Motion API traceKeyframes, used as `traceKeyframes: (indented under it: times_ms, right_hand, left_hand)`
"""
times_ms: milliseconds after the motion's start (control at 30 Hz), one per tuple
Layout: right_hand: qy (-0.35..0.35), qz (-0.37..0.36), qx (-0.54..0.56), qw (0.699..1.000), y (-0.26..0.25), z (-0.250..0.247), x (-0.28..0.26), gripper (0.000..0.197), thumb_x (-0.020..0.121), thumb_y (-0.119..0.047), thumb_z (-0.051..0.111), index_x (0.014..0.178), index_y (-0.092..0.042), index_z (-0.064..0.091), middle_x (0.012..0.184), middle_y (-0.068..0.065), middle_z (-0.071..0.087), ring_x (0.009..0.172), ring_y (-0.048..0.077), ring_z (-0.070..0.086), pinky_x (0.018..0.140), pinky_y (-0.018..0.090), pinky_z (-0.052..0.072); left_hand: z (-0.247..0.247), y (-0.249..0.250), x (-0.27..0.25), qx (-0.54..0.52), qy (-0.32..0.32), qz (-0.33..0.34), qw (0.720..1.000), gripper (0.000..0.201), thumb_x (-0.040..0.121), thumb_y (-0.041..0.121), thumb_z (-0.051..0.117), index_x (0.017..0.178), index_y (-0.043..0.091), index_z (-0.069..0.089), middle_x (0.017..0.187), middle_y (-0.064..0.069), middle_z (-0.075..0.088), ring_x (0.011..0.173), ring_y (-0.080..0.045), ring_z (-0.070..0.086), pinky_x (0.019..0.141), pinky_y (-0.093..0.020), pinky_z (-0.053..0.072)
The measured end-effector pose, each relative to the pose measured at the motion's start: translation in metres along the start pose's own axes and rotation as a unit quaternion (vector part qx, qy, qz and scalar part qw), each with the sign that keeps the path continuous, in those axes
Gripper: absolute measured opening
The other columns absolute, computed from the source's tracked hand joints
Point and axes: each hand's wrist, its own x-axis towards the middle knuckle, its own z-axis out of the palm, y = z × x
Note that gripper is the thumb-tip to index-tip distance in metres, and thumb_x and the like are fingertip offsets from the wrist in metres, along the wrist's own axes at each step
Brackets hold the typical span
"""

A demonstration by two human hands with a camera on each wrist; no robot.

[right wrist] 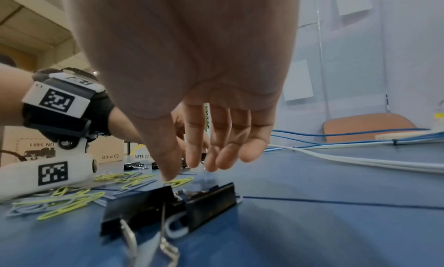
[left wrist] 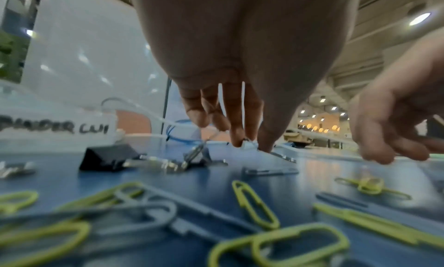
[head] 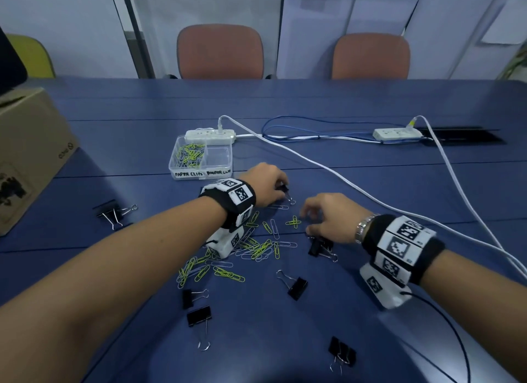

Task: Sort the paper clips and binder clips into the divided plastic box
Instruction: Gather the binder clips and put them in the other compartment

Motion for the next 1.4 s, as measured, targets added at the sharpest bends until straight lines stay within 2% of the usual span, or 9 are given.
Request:
traceKeyframes:
  times_ms: [233,433,567,800,900,1000,1133,1233,1400]
  right_hand:
    - [-0.036,0.022,-0.024,0.999,-0.018,0.001,0.028,0.014,0.078,-0.018,0.070,0.091,-0.023,0.070,0.093,-0.004,0.069,0.089,0.019,0.065,0.072,0.027,0.052]
    - [-0.018,-0.019,0.013,1.000,-0.041,0.008,0.044,0.012,0.078,-0.018,0.074,0.090,-0.020,0.073,0.084,-0.007,0.065,0.081,0.014,0.059,0.063,0.019,0.041]
    - [-0.007,-0.010,-0.044,0.999,-0.048,0.012,0.054,0.030,0.081,-0.013,0.060,0.111,-0.014,0.068,0.111,0.005,0.061,0.100,0.025,0.061,0.081,0.032,0.052]
    - [-0.025,-0.022,-0.053,0.998,-0.078,0.015,0.066,0.039,0.086,-0.013,0.051,0.121,-0.022,0.065,0.119,0.003,0.061,0.111,0.025,0.058,0.085,0.031,0.049]
    - [0.009,-0.025,-0.108,0.994,-0.088,0.016,0.074,0.045,0.089,-0.024,0.050,0.133,-0.030,0.052,0.124,0.005,0.050,0.117,0.028,0.050,0.088,0.040,0.050]
    - [-0.018,0.007,-0.155,0.988,-0.090,0.013,0.080,0.040,0.088,-0.028,0.052,0.128,-0.027,0.057,0.122,0.008,0.049,0.117,0.032,0.051,0.090,0.043,0.051]
    - [-0.022,0.030,-0.146,0.989,-0.089,0.007,0.085,0.043,0.087,-0.024,0.053,0.129,-0.023,0.056,0.129,0.011,0.046,0.118,0.034,0.051,0.092,0.045,0.050]
    - [-0.036,0.006,-0.168,0.985,-0.094,0.009,0.088,0.055,0.088,-0.025,0.053,0.141,-0.033,0.045,0.134,0.011,0.042,0.127,0.034,0.041,0.096,0.047,0.048]
    - [-0.042,-0.009,-0.201,0.979,-0.096,0.013,0.081,0.039,0.090,-0.025,0.049,0.128,-0.028,0.058,0.124,0.009,0.049,0.119,0.032,0.044,0.087,0.042,0.044]
  left_hand:
    - [-0.039,-0.026,-0.005,-0.132,0.115,-0.082,0.981,0.024,0.089,0.008,0.057,0.105,0.016,0.073,0.096,-0.002,0.069,0.083,-0.018,0.059,0.076,-0.023,0.044]
    - [-0.055,-0.060,-0.044,-0.107,0.057,-0.100,0.988,0.021,0.080,0.002,0.059,0.085,0.015,0.074,0.085,-0.007,0.074,0.080,-0.023,0.067,0.076,-0.032,0.056]
    - [-0.060,-0.077,-0.076,-0.073,0.029,-0.125,0.989,0.027,0.080,0.002,0.053,0.087,0.018,0.073,0.087,-0.004,0.072,0.085,-0.024,0.066,0.077,-0.032,0.055]
    - [-0.058,-0.094,-0.100,0.007,-0.052,-0.100,0.994,0.049,0.080,0.001,0.052,0.124,0.019,0.065,0.121,-0.010,0.064,0.116,-0.029,0.056,0.097,-0.040,0.048]
    - [-0.044,-0.082,-0.089,0.082,-0.072,-0.048,0.993,0.053,0.091,0.019,0.055,0.142,0.035,0.051,0.138,-0.013,0.053,0.127,-0.034,0.046,0.108,-0.044,0.038]
    - [-0.035,-0.074,-0.081,0.149,-0.114,-0.049,0.981,0.057,0.096,0.028,0.045,0.149,0.047,0.036,0.160,-0.008,0.028,0.138,-0.036,0.031,0.112,-0.048,0.029]
    - [-0.042,-0.078,-0.078,0.167,-0.161,-0.089,0.969,0.056,0.096,0.031,0.041,0.150,0.043,0.035,0.164,-0.009,0.017,0.144,-0.038,0.023,0.118,-0.046,0.023]
    - [-0.050,-0.086,-0.085,0.115,-0.134,-0.098,0.979,0.061,0.086,0.031,0.038,0.147,0.039,0.043,0.158,-0.010,0.034,0.140,-0.038,0.034,0.115,-0.050,0.029]
    - [-0.065,-0.101,-0.112,0.003,-0.024,-0.126,0.992,0.036,0.086,0.010,0.048,0.113,0.022,0.069,0.098,-0.003,0.063,0.102,-0.029,0.061,0.089,-0.035,0.050]
